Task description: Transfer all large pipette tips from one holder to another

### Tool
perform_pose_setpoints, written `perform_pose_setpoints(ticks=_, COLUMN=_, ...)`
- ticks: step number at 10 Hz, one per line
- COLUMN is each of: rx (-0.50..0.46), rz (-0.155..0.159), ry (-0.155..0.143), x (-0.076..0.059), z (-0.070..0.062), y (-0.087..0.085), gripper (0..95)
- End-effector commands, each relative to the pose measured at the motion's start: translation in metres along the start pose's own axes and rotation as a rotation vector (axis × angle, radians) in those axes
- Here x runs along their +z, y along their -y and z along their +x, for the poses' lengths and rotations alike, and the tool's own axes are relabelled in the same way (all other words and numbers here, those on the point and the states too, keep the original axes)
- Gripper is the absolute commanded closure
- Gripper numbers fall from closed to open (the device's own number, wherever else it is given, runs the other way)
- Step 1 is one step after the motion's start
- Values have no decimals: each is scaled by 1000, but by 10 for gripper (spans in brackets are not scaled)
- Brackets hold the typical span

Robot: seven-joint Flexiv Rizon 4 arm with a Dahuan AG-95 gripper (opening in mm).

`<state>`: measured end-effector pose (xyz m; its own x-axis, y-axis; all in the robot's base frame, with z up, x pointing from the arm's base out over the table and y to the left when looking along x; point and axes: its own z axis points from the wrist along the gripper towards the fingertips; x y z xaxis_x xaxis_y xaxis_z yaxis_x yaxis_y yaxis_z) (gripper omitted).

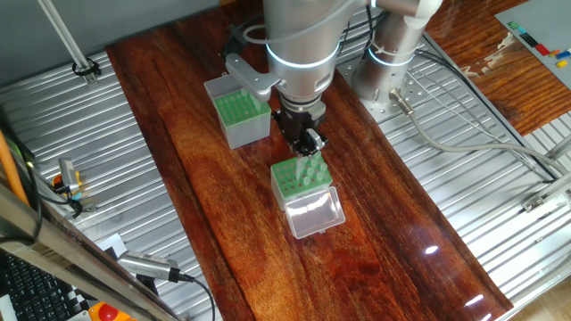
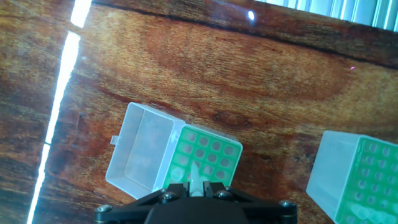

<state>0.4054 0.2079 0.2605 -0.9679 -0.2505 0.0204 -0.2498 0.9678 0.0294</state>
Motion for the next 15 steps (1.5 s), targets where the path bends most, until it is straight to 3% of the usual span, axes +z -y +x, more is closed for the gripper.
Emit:
perform_pose_setpoints(ticks=1, rx=-10, rz=0, ry=-1, x=-3, z=2, y=-1, gripper=950)
perform_pose_setpoints(ticks=4, rx=-20, rz=0, ry=-2, x=-11, z=7, y=-2, gripper=950)
perform_pose_setpoints(ticks=15, rx=-73, rz=-2, ry=0, x=-19, z=12, y=-4, gripper=950)
